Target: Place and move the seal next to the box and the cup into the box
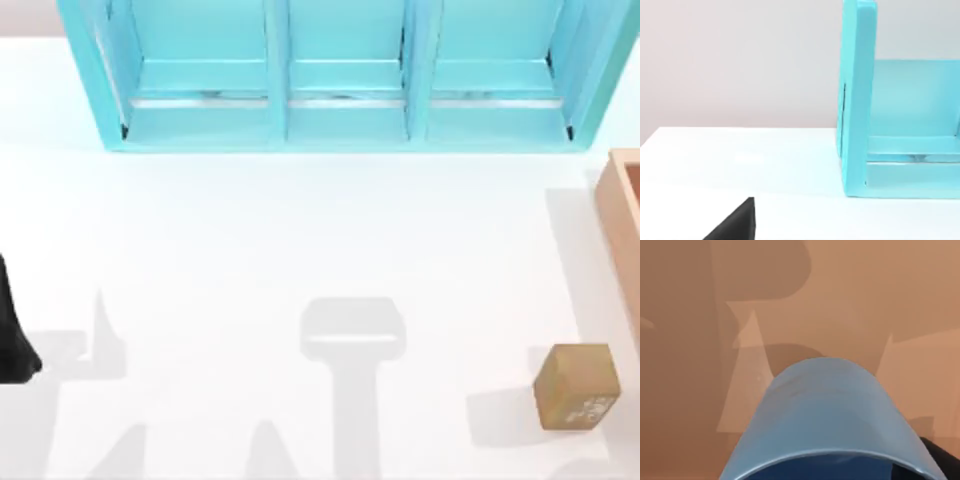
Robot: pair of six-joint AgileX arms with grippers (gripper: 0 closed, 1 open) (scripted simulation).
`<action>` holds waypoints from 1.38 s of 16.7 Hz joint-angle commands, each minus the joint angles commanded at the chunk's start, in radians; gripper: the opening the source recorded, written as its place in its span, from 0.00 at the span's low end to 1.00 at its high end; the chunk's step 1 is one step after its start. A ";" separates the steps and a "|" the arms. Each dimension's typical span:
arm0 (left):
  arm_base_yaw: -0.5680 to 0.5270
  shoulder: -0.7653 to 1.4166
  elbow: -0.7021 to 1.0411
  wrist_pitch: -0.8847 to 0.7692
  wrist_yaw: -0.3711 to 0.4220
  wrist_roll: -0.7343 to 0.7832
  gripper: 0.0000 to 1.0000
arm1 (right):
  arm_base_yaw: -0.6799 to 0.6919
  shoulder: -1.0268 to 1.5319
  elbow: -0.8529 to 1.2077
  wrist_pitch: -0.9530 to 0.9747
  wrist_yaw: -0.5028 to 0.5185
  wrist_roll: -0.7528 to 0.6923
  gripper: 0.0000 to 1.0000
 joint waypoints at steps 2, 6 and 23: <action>0.000 0.000 0.000 0.000 0.000 0.000 1.00 | 0.000 0.000 -0.001 0.001 0.000 0.000 0.00; 0.000 0.000 0.000 0.000 0.000 0.000 1.00 | 0.000 0.000 -0.001 0.001 0.000 0.000 0.15; 0.000 0.000 0.000 0.000 0.000 0.000 1.00 | 0.000 0.000 -0.001 0.001 0.000 0.000 1.00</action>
